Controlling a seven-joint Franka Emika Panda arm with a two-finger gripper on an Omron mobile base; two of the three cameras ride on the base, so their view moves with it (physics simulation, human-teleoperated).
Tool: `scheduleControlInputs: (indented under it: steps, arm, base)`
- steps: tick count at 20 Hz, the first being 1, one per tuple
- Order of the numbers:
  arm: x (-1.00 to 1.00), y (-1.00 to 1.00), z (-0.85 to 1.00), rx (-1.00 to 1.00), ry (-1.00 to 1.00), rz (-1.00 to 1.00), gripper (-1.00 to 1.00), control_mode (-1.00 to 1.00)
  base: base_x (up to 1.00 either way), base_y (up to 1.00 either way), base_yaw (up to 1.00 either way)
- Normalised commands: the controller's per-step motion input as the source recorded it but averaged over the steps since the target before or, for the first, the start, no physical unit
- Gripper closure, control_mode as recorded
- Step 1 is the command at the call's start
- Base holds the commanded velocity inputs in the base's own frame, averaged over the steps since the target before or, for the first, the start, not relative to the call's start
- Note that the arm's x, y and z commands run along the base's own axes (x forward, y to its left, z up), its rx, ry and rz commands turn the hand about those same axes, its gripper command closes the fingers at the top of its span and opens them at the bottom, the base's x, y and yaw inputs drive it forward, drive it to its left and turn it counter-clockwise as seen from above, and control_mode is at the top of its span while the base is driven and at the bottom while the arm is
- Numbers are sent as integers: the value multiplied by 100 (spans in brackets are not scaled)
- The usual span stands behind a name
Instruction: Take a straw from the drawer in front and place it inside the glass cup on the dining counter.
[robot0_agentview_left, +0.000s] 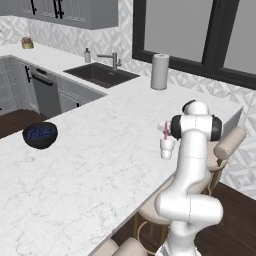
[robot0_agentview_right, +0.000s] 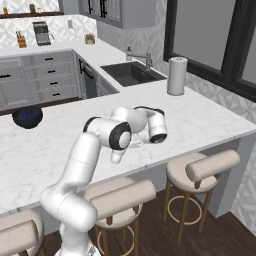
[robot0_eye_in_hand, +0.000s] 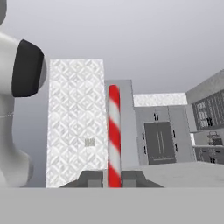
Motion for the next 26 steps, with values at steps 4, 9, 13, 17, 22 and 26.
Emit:
scheduleControlInputs:
  steps: [4, 9, 13, 17, 22, 26]
  arm:
    - [-32, 19, -22, -5, 0, 3, 100, -100]
    - [-57, 27, -20, -3, 0, 4, 100, -100]
    - [-87, 6, -5, 0, -8, 3, 100, -100]
    - [-59, -11, 0, 0, -16, 0, 100, -100]
    - [2, -1, 0, 0, -18, 0, -100, -100]
    - [19, -6, 0, 0, -19, 0, -100, -100]
  base:
    - [0, 0, 0]
    - [0, 0, 0]
    - [0, 0, 0]
    - [0, 0, 0]
    - [0, 0, 0]
    - [0, 0, 0]
